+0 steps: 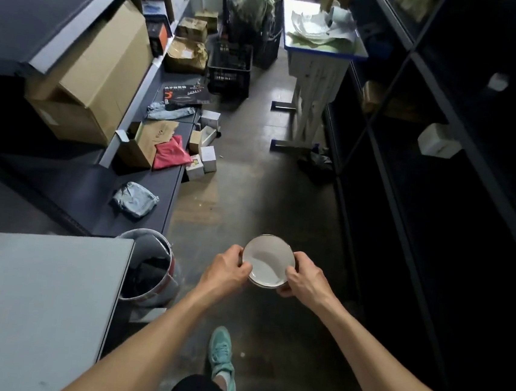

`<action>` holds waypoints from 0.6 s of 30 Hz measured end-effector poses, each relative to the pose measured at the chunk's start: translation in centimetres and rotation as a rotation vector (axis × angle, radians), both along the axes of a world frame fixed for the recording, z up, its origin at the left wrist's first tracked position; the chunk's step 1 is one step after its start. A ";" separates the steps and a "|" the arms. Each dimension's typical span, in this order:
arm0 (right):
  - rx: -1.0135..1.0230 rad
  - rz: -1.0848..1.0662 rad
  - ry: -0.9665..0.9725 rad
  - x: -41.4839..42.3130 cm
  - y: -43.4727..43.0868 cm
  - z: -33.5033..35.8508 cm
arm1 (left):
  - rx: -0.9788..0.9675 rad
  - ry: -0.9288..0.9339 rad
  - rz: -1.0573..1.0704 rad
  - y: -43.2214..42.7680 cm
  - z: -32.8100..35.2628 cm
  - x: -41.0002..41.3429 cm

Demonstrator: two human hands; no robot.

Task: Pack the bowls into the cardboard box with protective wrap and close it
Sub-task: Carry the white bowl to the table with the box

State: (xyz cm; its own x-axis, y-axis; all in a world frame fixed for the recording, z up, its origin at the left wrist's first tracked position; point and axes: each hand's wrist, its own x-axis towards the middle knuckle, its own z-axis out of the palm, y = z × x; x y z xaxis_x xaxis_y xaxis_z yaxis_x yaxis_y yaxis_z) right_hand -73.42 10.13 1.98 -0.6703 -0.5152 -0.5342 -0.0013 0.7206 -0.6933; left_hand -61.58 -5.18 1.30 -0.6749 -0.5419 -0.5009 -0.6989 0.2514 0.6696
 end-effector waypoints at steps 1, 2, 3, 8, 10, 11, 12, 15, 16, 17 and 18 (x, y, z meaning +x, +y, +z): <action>0.003 -0.001 -0.011 -0.5 -1.5 0.2 | 0.013 0.000 0.010 -1.6 -0.5 -0.5; 0.005 0.002 -0.020 -1.0 -2.9 0.4 | 0.019 -0.001 0.012 -3.1 -0.6 -0.9; 0.000 0.003 -0.027 -1.4 -4.3 0.6 | 0.029 0.000 0.010 -4.5 -0.4 -1.3; -0.029 -0.009 -0.025 -4.2 -10.5 1.0 | 0.053 0.043 0.015 -10.3 0.2 -3.1; -0.051 -0.028 -0.039 -5.1 -12.5 1.2 | 0.078 0.072 0.024 -11.8 0.4 -3.8; -0.059 -0.035 -0.046 -5.6 -13.3 1.2 | 0.086 0.089 0.027 -12.5 0.5 -4.3; -0.064 -0.039 -0.051 -6.1 -14.1 1.2 | 0.088 0.105 0.032 -13.2 0.5 -4.9; -0.091 -0.047 -0.056 -7.8 -16.2 1.0 | 0.113 0.151 0.079 -15.1 0.8 -6.9; -0.099 -0.047 -0.056 -8.5 -16.8 0.9 | 0.129 0.173 0.107 -15.6 0.8 -7.6; -0.104 -0.046 -0.056 -9.2 -17.4 0.7 | 0.154 0.196 0.139 -16.0 0.8 -8.3; -0.109 -0.048 -0.058 -10.0 -18.0 0.5 | 0.182 0.219 0.170 -16.5 0.6 -9.0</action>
State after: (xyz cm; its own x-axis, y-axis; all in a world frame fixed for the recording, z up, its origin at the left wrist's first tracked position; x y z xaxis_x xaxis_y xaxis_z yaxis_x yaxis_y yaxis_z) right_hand -83.44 -7.85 2.51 -0.6654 -0.5402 -0.5151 0.0737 0.6391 -0.7656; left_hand -70.62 -21.65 1.95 -0.6846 -0.5714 -0.4526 -0.5550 0.0061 0.8318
